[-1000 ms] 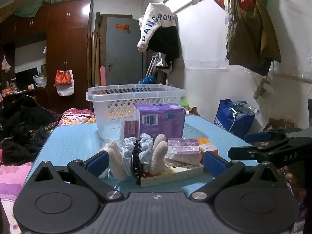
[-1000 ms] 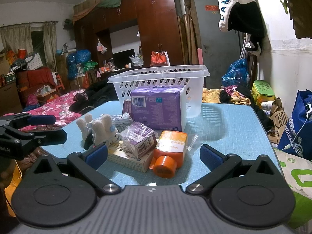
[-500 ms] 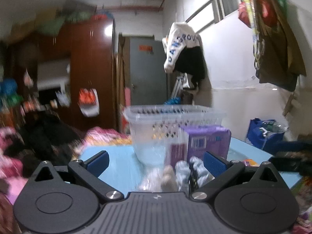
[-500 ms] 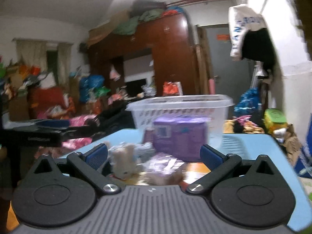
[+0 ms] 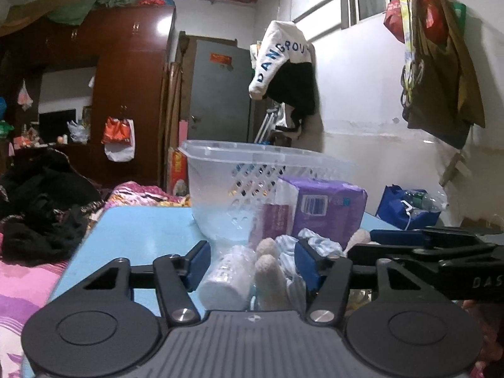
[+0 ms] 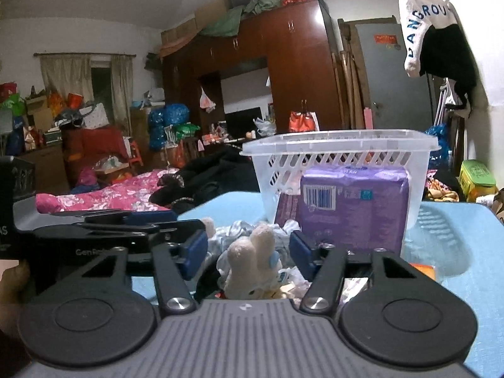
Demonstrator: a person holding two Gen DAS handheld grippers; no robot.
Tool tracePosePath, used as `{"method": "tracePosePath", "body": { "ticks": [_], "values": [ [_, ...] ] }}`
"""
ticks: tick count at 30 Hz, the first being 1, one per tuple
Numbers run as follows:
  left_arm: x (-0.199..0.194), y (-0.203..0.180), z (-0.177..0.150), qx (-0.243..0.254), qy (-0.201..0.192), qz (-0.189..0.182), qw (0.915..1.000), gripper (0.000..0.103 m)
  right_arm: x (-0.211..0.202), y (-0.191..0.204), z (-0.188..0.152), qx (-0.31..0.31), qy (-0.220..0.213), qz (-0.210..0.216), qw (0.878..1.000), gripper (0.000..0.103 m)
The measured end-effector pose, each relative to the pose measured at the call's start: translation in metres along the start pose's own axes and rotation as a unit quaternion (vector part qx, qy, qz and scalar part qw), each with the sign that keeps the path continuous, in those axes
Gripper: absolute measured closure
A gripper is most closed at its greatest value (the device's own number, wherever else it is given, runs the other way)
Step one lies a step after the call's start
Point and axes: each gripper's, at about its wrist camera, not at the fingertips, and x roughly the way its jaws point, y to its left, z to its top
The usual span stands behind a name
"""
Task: Organize objects
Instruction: 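Close both grippers on the white plush toy, then lift the white plush toy with both grippers and drop it into the basket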
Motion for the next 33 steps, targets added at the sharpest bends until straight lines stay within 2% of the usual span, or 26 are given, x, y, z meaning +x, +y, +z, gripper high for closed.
{"method": "tracePosePath", "body": {
  "ticks": [4, 6, 7, 10, 13, 17, 23, 26, 29, 33],
  "values": [
    [0.012, -0.004, -0.006, 0.006, 0.020, -0.016, 0.9997, 0.056, 0.007, -0.001, -0.003, -0.004, 0.014, -0.013, 1.000, 0.066],
    [0.014, -0.007, -0.007, 0.009, 0.019, -0.017, 0.9996, 0.064, 0.007, -0.004, -0.004, 0.004, 0.016, -0.006, 1.000, 0.069],
    [0.014, -0.008, -0.006, 0.009, 0.020, -0.022, 0.9995, 0.075, 0.007, -0.005, -0.004, 0.006, 0.015, -0.005, 1.000, 0.071],
    [0.012, -0.012, -0.005, 0.014, 0.017, -0.012, 0.9997, 0.085, 0.004, -0.009, -0.005, 0.010, 0.016, 0.002, 1.000, 0.074],
    [0.007, -0.010, -0.002, 0.006, 0.013, -0.023, 0.9996, 0.086, -0.003, -0.011, -0.001, 0.014, 0.003, 0.011, 1.000, 0.081],
    [-0.001, -0.013, 0.003, 0.012, 0.001, -0.030, 0.9995, 0.087, -0.011, -0.013, 0.008, 0.004, -0.011, 0.019, 1.000, 0.085],
    [-0.011, -0.020, 0.026, 0.012, -0.028, -0.037, 0.9989, 0.087, -0.021, -0.017, 0.027, -0.001, -0.029, 0.034, 0.999, 0.086],
    [-0.017, -0.027, 0.049, 0.012, -0.059, -0.041, 0.9973, 0.087, -0.025, -0.020, 0.052, -0.004, -0.049, 0.038, 0.998, 0.086],
    [-0.016, -0.035, 0.083, 0.020, -0.095, -0.040, 0.9945, 0.087, -0.027, -0.017, 0.087, -0.036, -0.075, 0.023, 0.996, 0.087],
    [0.012, -0.039, 0.138, 0.026, -0.114, -0.031, 0.9926, 0.087, -0.005, -0.020, 0.135, -0.071, -0.091, -0.014, 0.993, 0.087]
  ]
}}
